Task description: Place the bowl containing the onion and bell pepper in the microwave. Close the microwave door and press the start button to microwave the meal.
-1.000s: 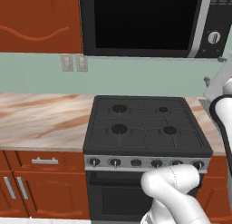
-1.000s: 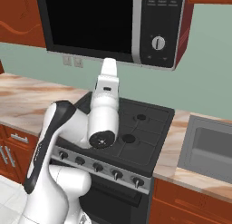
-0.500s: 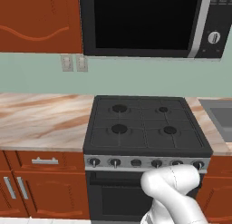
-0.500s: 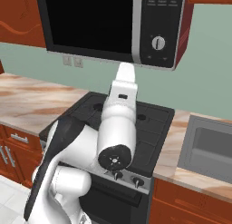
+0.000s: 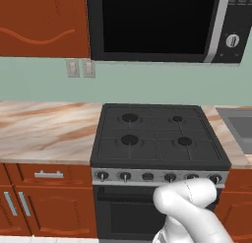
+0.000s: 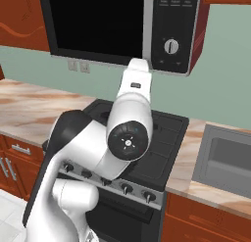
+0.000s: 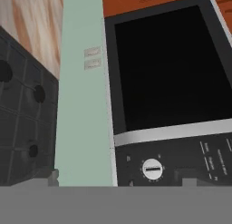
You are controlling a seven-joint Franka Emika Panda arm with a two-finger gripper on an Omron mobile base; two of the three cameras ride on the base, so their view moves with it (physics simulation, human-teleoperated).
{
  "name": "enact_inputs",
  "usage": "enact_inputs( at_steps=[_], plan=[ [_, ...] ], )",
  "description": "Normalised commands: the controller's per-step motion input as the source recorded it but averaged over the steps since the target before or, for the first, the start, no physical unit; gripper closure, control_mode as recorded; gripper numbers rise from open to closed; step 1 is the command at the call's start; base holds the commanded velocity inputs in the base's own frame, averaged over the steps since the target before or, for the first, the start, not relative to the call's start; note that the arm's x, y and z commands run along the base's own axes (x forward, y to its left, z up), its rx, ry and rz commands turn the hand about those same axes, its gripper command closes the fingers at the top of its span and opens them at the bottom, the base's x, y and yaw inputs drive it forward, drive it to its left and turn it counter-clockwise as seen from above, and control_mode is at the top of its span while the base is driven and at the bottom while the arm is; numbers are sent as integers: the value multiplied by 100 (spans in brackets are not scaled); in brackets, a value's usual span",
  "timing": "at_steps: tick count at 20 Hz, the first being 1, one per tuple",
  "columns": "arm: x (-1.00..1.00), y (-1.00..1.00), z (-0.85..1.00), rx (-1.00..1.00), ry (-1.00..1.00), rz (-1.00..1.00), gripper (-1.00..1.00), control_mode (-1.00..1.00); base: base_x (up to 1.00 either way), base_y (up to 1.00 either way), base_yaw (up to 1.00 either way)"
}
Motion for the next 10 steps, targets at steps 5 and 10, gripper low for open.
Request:
enact_inputs(
  at_steps=[5,10],
  plan=[
    [17,0,0,0,1,0,-100,-100,0,0,0],
    [14,0,0,0,0,0,100,-100,0,0,0]
  ],
)
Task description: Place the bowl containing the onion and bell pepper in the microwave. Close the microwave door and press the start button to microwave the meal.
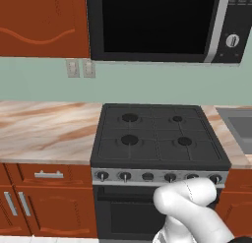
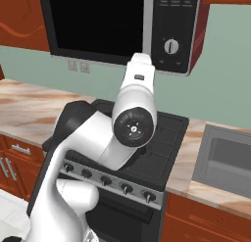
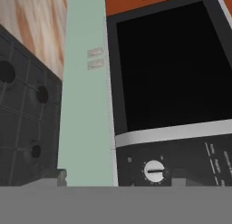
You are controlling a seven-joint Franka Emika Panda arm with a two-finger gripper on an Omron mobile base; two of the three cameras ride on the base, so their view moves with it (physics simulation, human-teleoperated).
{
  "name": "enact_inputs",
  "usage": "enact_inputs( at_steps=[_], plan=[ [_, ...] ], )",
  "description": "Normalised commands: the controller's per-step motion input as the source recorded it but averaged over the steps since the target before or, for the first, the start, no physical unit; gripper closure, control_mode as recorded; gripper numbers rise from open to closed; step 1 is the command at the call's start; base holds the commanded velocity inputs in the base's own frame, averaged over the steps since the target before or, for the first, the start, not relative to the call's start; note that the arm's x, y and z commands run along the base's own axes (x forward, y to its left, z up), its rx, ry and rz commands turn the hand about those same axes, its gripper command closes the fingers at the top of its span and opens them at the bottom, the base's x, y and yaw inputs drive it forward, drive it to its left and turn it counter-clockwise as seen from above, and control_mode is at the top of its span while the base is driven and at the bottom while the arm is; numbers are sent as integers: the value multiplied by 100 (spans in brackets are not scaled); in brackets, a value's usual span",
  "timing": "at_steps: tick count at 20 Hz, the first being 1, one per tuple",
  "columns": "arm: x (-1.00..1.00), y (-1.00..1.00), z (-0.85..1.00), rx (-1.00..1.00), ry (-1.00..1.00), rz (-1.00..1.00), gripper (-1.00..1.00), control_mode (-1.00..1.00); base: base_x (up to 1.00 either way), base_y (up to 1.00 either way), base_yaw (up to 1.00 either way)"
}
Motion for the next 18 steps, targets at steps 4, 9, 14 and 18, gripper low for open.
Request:
enact_inputs(
  at_steps=[4,9,14,18],
  plan=[
    [24,0,0,0,0,0,100,-100,0,0,0],
    [21,0,0,0,0,1,100,-100,0,0,0],
    [22,0,0,0,0,3,100,-100,0,0,0],
    [27,0,1,0,0,3,100,-100,0,0,0]
  ],
)
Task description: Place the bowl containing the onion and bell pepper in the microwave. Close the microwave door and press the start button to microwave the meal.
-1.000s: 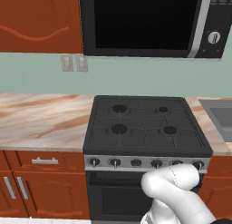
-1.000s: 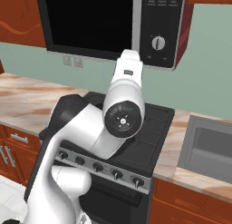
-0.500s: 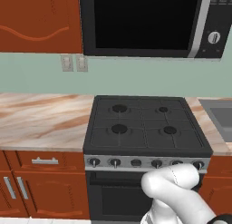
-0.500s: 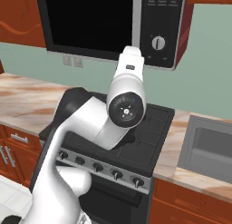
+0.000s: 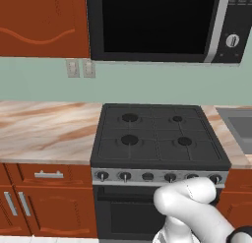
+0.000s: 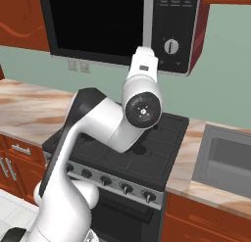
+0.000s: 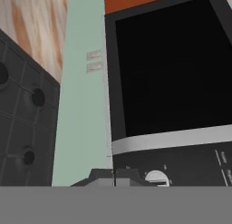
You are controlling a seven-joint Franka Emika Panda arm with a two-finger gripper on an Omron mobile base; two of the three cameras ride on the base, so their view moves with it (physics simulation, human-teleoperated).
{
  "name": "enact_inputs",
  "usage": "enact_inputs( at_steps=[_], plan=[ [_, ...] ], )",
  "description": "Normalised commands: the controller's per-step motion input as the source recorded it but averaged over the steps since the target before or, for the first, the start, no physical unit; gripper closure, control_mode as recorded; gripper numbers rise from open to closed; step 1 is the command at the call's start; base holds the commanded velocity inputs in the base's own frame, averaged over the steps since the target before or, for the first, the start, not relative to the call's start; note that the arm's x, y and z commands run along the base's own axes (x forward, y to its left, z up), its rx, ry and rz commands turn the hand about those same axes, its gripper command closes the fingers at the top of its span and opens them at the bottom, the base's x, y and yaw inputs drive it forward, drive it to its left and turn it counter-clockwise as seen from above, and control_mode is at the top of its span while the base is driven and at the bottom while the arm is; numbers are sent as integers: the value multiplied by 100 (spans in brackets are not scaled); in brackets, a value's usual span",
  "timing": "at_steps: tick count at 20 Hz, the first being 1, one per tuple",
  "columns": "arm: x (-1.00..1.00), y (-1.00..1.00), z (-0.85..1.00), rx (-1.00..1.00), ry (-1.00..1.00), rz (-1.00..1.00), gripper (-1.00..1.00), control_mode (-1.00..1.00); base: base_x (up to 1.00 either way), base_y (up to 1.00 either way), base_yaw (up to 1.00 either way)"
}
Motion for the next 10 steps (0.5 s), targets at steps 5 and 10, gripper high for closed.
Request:
enact_inputs(
  at_steps=[5,10],
  plan=[
    [33,0,5,0,0,4,100,-100,0,0,0],
    [36,0,1,0,0,5,100,-100,0,0,0]
  ],
)
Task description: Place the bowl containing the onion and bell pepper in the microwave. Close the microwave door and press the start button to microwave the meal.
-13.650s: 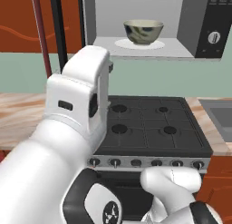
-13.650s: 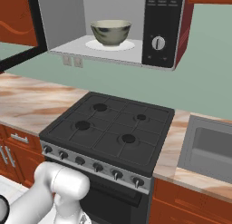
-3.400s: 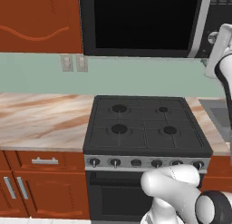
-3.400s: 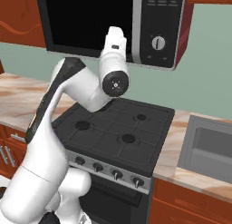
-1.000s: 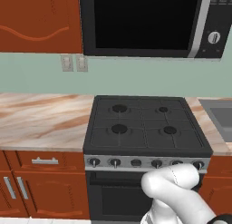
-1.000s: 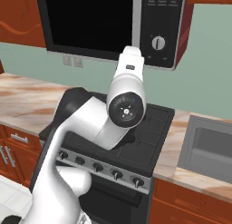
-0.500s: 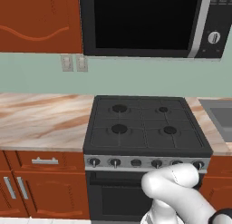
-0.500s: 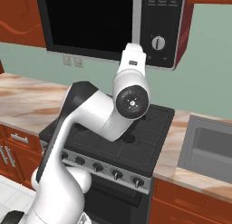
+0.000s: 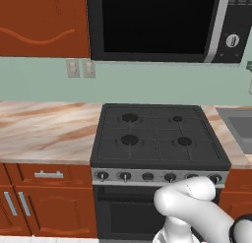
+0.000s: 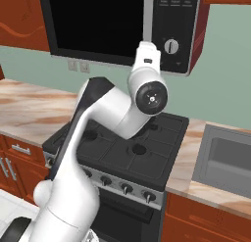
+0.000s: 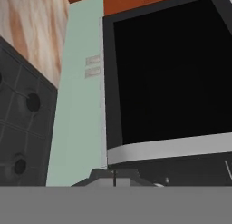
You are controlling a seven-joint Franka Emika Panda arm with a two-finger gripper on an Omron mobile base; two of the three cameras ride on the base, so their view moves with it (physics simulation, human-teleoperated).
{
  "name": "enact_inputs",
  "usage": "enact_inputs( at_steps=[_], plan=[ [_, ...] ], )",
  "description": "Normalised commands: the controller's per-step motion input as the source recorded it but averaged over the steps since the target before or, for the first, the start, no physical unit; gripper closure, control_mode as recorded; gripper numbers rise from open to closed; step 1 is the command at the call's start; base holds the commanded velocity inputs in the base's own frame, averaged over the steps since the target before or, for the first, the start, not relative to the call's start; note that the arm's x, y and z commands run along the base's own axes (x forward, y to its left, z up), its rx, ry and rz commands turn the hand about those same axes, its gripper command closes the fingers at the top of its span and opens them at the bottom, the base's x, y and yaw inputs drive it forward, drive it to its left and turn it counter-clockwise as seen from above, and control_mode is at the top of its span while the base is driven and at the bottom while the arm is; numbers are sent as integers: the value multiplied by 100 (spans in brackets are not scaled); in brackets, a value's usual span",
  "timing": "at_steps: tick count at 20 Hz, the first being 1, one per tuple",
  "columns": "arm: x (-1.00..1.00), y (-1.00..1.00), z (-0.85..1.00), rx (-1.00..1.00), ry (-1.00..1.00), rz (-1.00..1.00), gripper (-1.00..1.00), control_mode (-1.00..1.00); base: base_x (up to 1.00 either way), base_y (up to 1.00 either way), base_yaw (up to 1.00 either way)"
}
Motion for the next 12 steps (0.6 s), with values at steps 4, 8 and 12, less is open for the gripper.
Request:
enact_inputs(
  at_steps=[4,8,12],
  plan=[
    [36,0,0,1,0,3,100,-100,0,0,0],
    [36,0,0,2,0,1,100,-100,0,0,0],
    [36,0,0,4,0,0,100,-100,0,0,0]
  ],
)
